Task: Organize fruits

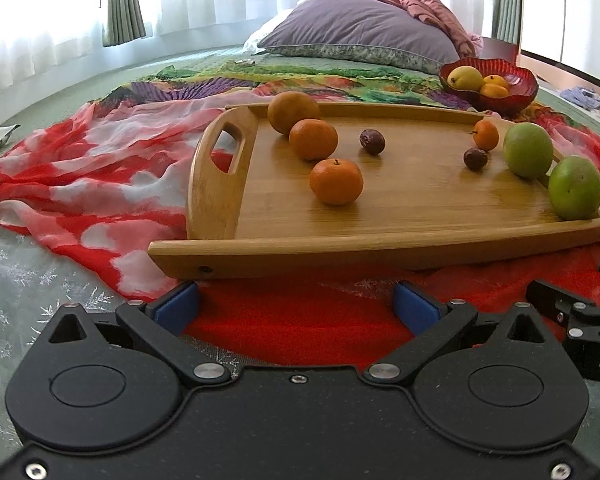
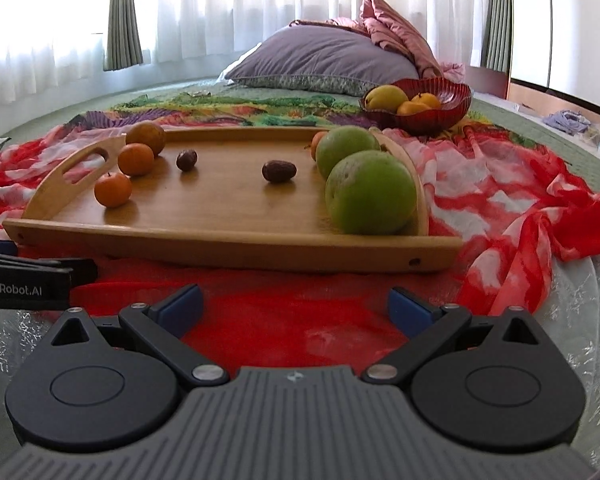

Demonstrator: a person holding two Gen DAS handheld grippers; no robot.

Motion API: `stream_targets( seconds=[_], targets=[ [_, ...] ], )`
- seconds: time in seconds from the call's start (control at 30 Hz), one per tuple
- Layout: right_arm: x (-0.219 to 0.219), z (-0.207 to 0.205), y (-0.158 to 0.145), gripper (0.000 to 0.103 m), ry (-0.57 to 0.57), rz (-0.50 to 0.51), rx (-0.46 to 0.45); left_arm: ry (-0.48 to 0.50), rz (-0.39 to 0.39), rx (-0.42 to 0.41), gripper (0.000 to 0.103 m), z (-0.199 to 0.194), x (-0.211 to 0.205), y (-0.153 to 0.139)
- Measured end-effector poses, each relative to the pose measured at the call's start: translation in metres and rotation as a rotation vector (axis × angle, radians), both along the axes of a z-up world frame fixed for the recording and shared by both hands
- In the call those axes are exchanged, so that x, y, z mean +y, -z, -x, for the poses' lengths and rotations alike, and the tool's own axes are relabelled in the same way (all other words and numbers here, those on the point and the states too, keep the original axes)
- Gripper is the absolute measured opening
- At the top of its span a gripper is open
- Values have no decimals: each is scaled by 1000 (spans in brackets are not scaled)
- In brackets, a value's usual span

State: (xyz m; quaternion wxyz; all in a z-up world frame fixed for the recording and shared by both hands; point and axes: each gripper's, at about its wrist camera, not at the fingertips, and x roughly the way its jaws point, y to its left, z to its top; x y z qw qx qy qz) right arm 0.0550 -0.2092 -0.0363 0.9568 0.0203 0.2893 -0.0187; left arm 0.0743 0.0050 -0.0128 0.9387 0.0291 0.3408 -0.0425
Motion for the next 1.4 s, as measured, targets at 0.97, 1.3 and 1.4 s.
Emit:
stream_targets(
  seconds=[0.97,1.3,1.4],
  targets=[
    [3,-3,5,103,0,26,14,-6,24,4,103,-2,3,3],
    [3,-3,5,103,0,26,13,-6,23,3,103,-2,2,4],
    [3,-2,5,103,0,26,13,-6,22,3,103,-2,2,4]
  ],
)
